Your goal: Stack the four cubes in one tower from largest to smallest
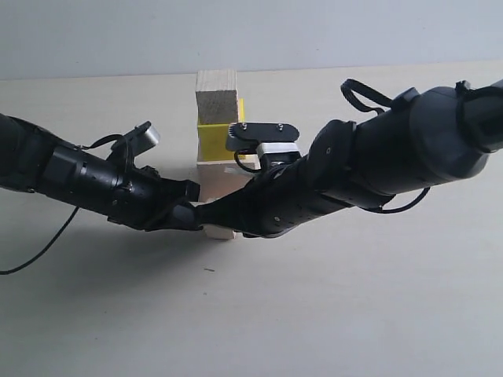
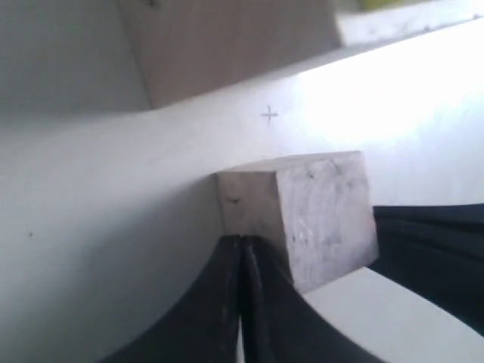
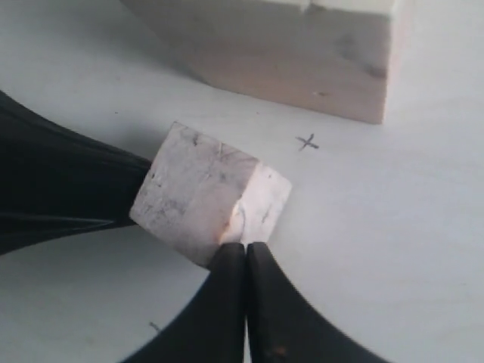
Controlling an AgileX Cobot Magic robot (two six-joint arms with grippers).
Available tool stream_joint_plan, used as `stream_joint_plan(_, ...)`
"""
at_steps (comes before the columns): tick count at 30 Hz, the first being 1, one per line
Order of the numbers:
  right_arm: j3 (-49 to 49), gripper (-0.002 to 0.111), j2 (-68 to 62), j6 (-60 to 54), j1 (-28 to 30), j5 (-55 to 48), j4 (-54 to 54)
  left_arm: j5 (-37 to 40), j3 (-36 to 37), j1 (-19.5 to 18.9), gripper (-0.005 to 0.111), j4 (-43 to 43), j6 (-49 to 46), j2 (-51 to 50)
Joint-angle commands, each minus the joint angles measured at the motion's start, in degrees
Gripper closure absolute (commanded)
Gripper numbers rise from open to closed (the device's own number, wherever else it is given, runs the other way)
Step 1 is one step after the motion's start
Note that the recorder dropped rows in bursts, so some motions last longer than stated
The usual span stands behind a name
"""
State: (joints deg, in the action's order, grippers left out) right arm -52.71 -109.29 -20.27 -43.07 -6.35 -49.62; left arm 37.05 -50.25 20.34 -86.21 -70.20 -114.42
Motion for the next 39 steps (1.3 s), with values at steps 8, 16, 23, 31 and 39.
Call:
stream_joint_plan(8, -0.4, 0.108, 0.9, -0.7, -4.3, -2.0, 0.3, 3.4, 1.9, 0.2, 0.107, 0.4, 0.0, 2.4)
stream_joint_plan(16, -0.4, 0.108, 1.0, -0.7, -4.3, -3.7, 0.2, 2.0, 5.9, 0.2, 0.107, 0.7, 0.0, 6.3)
stream_joint_plan(23, -0.4, 0.108, 2.8, -0.7, -4.3, -6.1, -0.3, -2.1, 10.8, 0.2, 0.107, 1.2, 0.0, 11.3)
stream_joint_plan(31, -0.3, 0.108, 8.3, 1.5, -3.4, -5.5, 2.4, -2.8, 12.3, 0.2, 0.107, 2.0, 0.1, 14.1)
stream_joint_plan(39, -0.3, 0.108, 6.8, 10.5, 3.6, -5.6, 11.3, -5.3, 14.5, 0.1, 0.107, 2.1, 0.5, 16.8)
